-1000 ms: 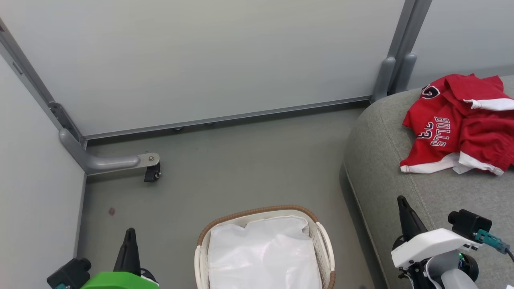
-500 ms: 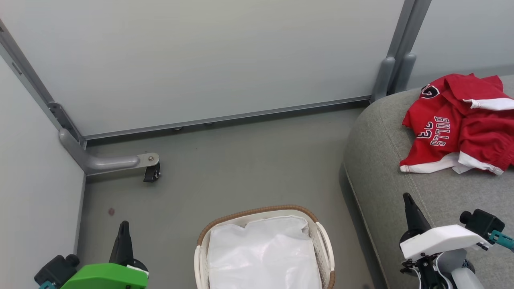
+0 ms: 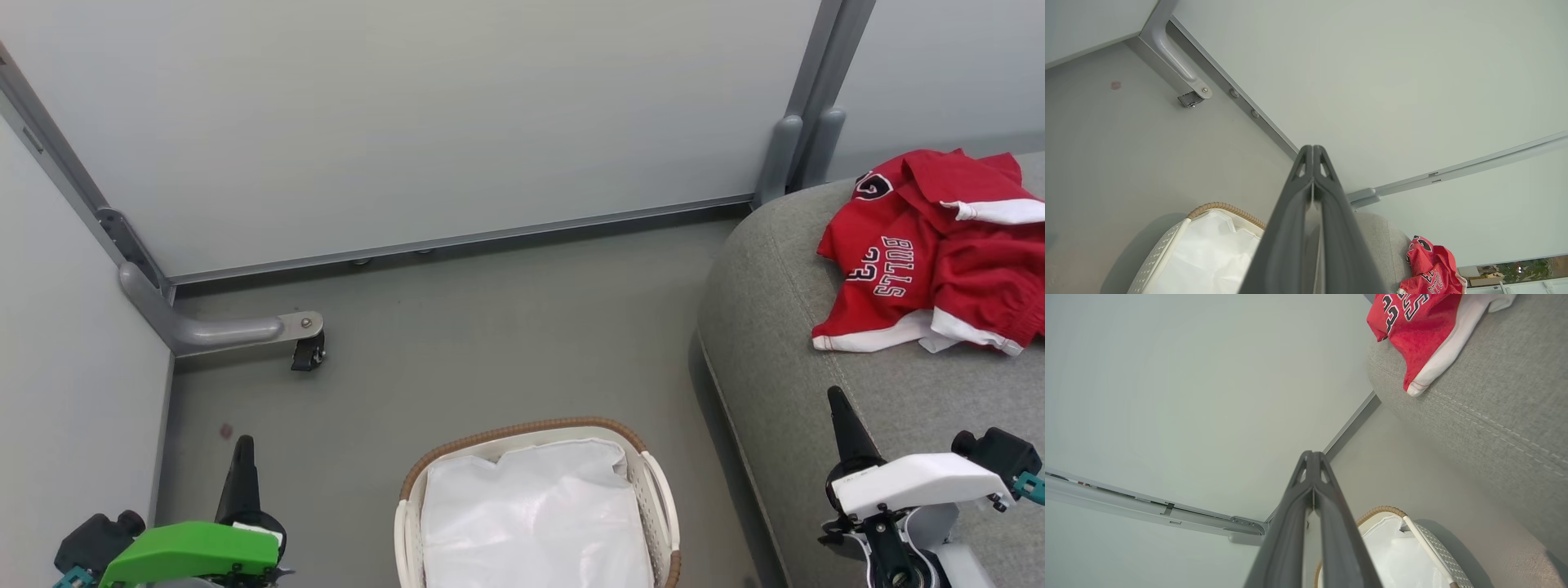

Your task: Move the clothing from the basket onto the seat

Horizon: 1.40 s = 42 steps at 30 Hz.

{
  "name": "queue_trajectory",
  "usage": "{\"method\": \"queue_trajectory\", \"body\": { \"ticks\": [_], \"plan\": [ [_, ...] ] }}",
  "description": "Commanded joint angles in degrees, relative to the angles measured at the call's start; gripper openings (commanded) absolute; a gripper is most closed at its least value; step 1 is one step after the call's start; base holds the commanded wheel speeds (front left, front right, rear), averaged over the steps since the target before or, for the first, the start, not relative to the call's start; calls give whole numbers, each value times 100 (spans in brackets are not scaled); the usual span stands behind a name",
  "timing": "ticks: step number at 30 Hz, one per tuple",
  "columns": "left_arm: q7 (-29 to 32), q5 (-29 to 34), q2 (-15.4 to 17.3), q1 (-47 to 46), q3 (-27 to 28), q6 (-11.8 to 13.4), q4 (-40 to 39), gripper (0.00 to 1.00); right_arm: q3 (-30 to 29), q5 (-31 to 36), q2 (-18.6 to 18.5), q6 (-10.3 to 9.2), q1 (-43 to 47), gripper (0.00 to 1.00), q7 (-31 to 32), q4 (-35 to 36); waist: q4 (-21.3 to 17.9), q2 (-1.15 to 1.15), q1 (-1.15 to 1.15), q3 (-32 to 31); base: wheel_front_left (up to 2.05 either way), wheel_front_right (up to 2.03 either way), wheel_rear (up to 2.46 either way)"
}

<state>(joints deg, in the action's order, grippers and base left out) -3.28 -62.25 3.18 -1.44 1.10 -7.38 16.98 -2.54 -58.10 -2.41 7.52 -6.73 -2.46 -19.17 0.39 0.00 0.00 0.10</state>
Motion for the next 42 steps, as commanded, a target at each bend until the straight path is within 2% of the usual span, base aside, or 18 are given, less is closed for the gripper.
{"method": "queue_trajectory", "body": {
  "ticks": [1, 42],
  "plan": [
    [36, -166, 52, -158, 36, -9, -77, 0, -33, -166, -38, -2, -8, 0, 52, 95, -1, 0, 0, 0, 0, 0, 0],
    [630, -2102, 49, -403, 331, -15, -233, 0, -285, -2334, -54, -2, 45, 0, 622, 390, -23, 0, 0, 5, 0, 0, 0]
  ]
}}
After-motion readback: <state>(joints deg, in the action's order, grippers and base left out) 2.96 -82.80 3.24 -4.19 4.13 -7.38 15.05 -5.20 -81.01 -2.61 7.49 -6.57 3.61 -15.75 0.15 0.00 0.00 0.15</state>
